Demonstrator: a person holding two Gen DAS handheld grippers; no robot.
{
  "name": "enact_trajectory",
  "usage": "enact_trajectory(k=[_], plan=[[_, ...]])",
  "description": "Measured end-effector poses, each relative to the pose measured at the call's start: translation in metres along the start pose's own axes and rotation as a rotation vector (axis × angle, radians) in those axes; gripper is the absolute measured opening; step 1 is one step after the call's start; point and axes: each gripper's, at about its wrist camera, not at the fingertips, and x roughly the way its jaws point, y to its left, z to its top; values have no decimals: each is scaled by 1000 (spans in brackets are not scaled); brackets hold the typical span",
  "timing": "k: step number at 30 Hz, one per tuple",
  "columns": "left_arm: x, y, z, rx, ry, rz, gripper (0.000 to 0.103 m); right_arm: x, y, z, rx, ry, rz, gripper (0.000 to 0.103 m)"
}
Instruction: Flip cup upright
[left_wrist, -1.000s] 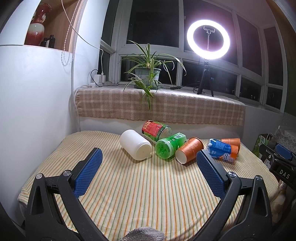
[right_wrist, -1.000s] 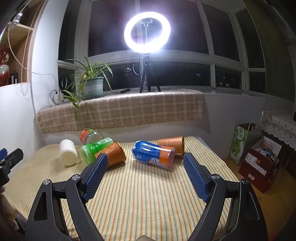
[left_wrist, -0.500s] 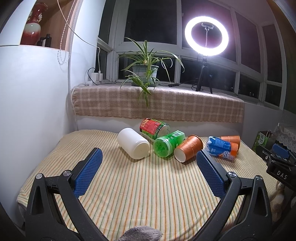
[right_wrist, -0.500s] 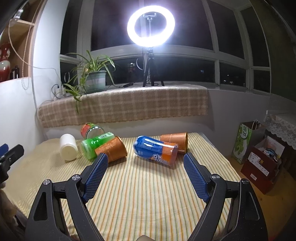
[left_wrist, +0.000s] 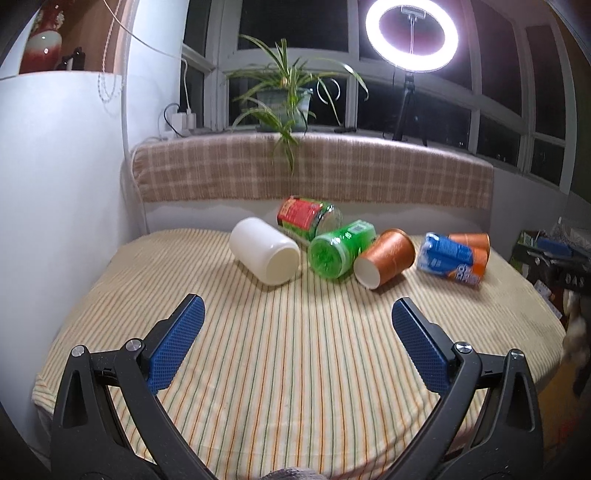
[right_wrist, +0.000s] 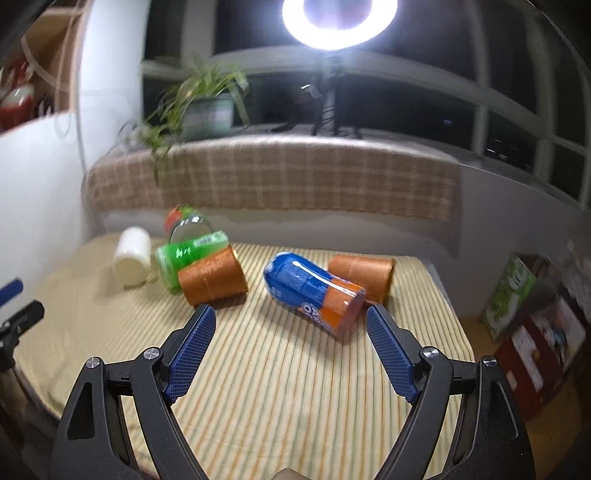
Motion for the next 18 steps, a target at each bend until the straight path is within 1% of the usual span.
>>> enact_trajectory(k=[4,10,18], plan=[[5,2,1,10,29,5,103,33,-1,15,-129,114,57,84],[9,11,5,3,72,23,103,69,1,38,-280,220,147,84],[14,28,8,-28,105,56,103,118,11,53,-467,357,182,84]])
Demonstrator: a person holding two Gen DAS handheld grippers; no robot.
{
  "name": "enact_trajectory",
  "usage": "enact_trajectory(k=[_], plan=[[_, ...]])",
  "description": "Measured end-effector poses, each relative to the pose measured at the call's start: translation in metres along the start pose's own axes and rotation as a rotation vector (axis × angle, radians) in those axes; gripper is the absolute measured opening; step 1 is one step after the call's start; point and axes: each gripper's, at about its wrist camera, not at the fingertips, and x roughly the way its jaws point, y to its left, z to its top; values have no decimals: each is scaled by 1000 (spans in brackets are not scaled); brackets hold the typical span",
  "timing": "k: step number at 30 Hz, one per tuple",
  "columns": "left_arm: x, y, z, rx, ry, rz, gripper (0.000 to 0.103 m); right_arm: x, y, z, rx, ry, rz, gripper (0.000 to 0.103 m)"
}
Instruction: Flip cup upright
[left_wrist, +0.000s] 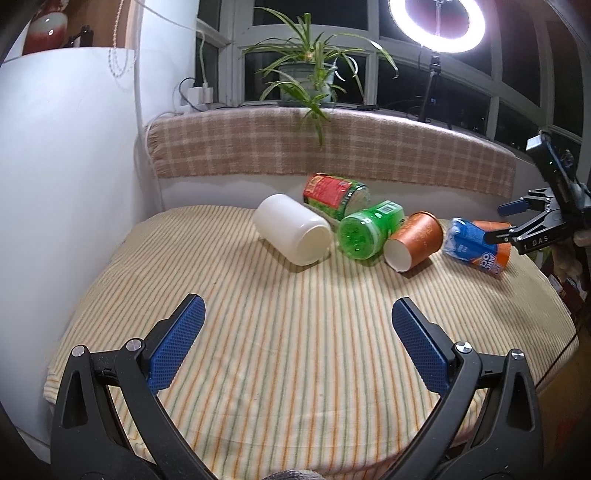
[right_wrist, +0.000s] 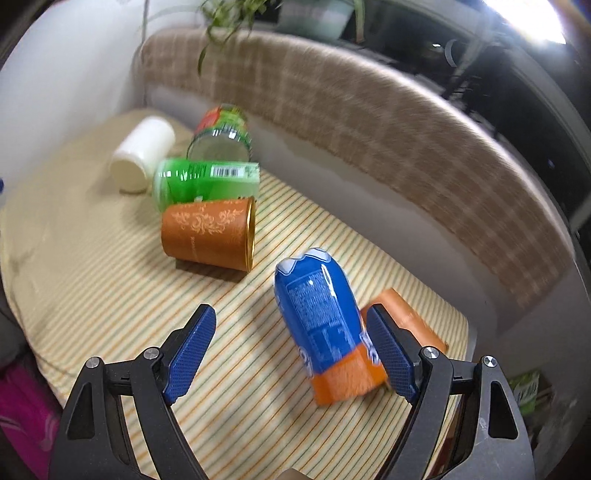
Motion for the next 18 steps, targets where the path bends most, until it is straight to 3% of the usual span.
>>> enact_trajectory(k=[8,18], plan=[[0,21,-3,-43,29,62,103,45,-7,17,-122,125,-1,84],[0,32,-5,-64,48,100,103,72,-7,23,-207,183,-15,82]])
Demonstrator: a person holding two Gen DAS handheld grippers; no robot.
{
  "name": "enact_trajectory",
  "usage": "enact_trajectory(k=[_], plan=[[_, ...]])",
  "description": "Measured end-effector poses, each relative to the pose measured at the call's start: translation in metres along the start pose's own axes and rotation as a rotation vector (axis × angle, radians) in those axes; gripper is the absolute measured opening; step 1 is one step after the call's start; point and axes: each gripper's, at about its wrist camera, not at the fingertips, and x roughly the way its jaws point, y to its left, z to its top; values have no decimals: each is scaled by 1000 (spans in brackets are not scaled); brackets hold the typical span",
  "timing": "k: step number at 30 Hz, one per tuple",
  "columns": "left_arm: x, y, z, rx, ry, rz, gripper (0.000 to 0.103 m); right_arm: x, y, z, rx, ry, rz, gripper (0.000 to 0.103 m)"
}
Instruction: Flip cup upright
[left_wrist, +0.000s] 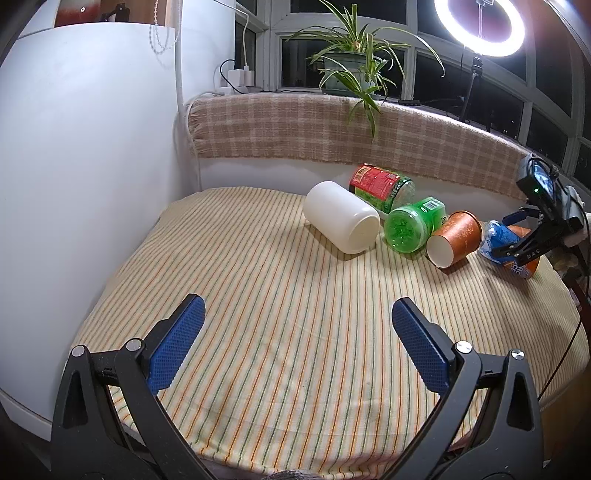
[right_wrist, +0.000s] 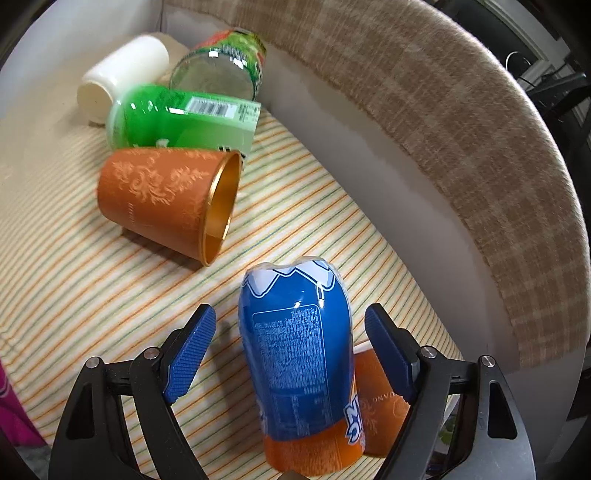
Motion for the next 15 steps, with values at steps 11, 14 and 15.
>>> enact_trajectory(k=[11,14,15], plan=[[2,-7,2,15,4,-2,103,5,6,-6,-28,-13,-27,67],[2,-10,3,20,1,-8,103,-9,12,-14,-48,-40,-45,67],[2,-11,3,21,0,-10,103,-16,15,-16,-58,-56,-51,67]])
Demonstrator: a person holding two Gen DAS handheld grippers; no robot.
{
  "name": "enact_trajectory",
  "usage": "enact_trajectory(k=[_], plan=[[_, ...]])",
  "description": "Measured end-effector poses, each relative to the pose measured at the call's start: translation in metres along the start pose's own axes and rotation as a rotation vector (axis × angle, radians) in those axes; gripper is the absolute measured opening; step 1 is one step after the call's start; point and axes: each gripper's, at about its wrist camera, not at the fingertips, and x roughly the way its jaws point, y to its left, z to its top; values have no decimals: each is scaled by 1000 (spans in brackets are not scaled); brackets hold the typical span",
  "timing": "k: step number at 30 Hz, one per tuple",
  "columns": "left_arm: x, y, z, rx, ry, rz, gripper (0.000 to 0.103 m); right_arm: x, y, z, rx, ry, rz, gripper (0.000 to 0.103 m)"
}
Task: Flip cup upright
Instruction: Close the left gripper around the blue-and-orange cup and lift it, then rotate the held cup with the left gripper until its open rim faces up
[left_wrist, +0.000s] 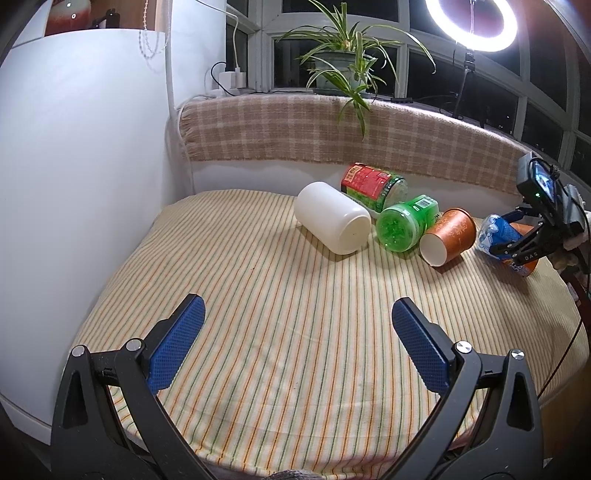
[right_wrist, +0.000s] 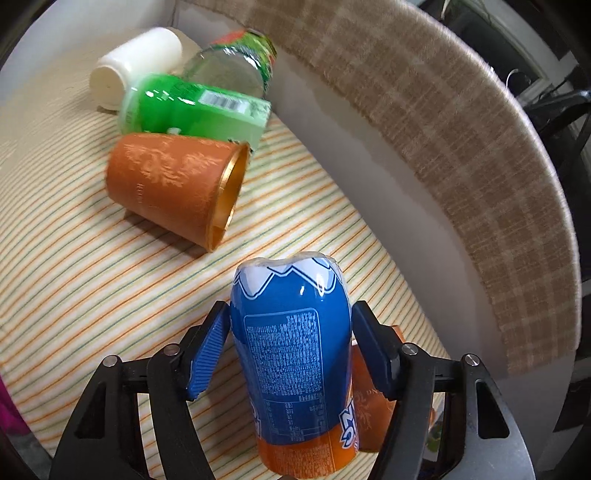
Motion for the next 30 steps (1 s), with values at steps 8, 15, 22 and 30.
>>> enact_trajectory(k=[8,15,22,30], plan=[[-2,-5,-1,10,-2,-17,103,-55,45,-6,-147,-113,-13,67],[-9,-1,-3,7,-13,-19,103,-65,99,3,-301,-166,13,67],[-15,5,-6,0,-21,-19,103,-59,151,5,-455,-162,4,67],[-16,4,-1,42,-24,-38,103,-62,171,3,-506,-152,16,69]])
